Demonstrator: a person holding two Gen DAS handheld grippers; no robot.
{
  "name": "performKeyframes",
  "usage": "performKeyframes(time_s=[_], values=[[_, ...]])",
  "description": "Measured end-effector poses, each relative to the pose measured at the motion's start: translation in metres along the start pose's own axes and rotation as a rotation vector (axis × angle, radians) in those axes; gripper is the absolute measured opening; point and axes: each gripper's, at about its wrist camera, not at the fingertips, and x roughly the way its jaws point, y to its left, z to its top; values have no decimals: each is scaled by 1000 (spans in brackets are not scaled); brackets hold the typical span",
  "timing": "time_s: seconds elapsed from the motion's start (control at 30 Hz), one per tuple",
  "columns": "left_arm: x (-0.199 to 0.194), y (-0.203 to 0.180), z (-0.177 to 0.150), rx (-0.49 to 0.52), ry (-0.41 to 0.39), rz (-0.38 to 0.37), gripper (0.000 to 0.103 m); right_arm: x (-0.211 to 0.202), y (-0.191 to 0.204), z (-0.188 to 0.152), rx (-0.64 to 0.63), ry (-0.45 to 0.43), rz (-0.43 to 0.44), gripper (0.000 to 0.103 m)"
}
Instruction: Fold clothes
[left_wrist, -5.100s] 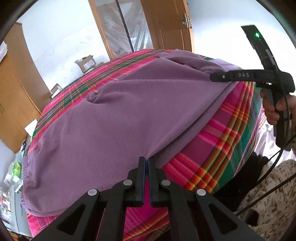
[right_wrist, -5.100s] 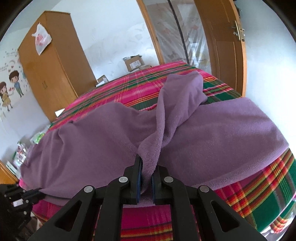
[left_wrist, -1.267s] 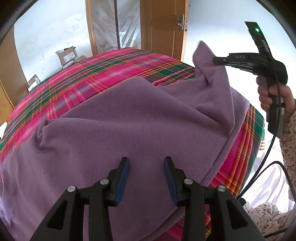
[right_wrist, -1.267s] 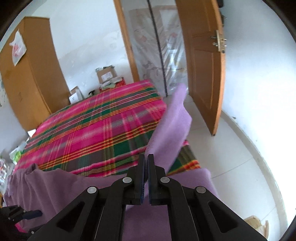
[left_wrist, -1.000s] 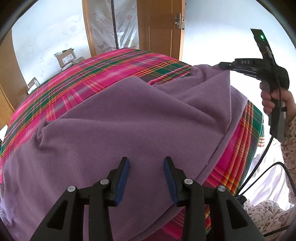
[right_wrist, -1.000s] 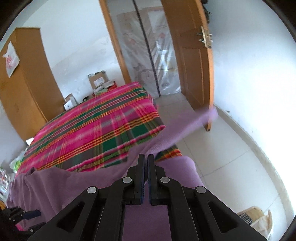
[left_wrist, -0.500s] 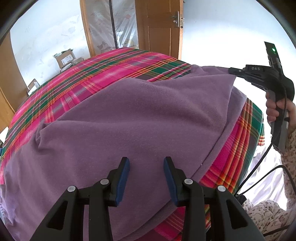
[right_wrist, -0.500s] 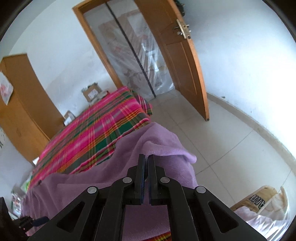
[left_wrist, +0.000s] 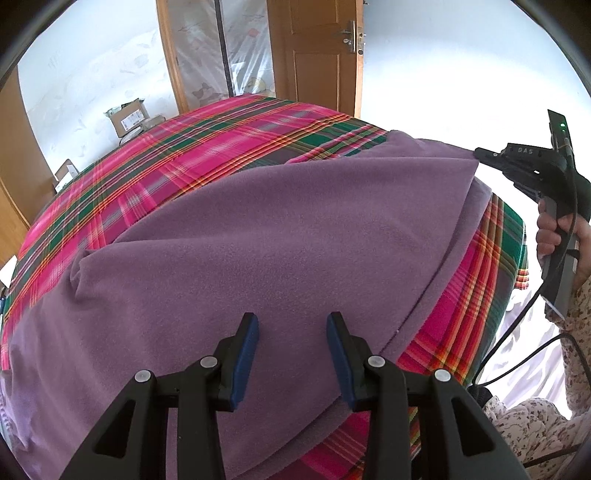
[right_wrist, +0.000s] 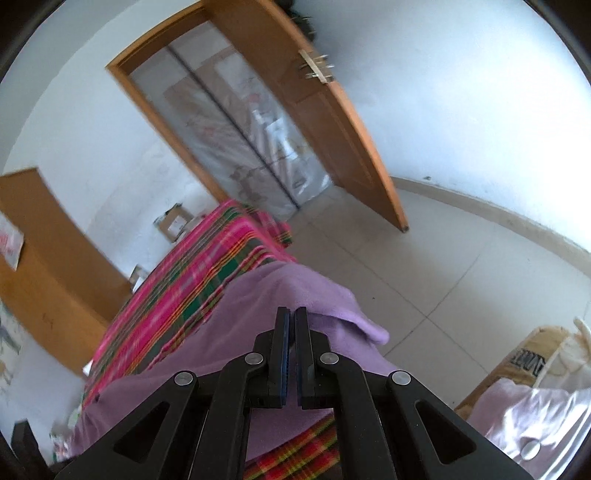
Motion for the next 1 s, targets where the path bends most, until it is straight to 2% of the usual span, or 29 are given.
performKeyframes(time_s=[0.13,0.33,0.47,0.6,0.77,1.0], values=[[-1,-11,2,36,-8,-33,39,-2,-8,3,16,-1,-11,1],[-1,-34,8,125,-22,-52,39,2,-12,2,49,55,66,6],[5,-50,16,195,-27,-52,39,5,-18,-2,101,93,111,12],[11,-60,21,224,-25,-34,39,10,-15,-6,91,132,136,27],[8,-75,15,300,-23,-53,39,15,-7,-14,72,159,148,31],[10,-86,17,345,-39,-13,39,17,0,-18,41,164,149,33]])
